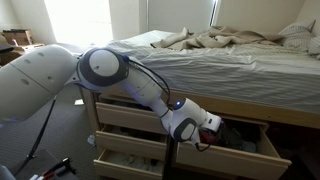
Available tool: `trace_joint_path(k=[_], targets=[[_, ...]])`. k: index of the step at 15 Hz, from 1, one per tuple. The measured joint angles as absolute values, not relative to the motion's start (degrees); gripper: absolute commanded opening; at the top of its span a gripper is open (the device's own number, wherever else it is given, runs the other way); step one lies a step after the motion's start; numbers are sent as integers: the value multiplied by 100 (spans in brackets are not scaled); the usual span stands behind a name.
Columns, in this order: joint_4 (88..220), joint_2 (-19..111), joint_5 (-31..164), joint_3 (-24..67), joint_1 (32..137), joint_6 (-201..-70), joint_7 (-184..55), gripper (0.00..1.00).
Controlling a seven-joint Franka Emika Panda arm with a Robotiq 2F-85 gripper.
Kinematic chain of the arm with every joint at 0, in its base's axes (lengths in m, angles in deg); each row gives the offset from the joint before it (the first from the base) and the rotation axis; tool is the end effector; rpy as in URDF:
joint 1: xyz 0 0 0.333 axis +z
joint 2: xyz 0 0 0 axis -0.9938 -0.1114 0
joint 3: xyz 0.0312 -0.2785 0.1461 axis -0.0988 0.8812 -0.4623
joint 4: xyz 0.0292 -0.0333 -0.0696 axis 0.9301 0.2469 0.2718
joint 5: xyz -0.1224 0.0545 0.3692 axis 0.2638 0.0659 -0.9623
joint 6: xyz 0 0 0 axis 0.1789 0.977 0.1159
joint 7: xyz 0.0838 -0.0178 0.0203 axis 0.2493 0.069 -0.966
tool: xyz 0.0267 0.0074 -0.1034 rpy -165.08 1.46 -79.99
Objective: Open the topmost drawers fully
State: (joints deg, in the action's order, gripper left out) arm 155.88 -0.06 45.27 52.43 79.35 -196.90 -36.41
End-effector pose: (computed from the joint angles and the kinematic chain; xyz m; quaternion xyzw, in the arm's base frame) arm 0.5930 -0.3921 0.1610 0.7620 -0.4595 0.4175 0.1842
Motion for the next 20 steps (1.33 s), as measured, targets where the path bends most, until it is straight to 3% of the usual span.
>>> trace_joint_path(k=[4,12,18,20], targets=[[16037,905,5116,4408,7357,-19965,-4650,100],[17496,3114,8856,1081,4147,-19018,-4091,100],[17635,3180,8232,936,4057,-18417,-4261,100],[17525,2950,8231,432,3812,-17905,-4354,100]])
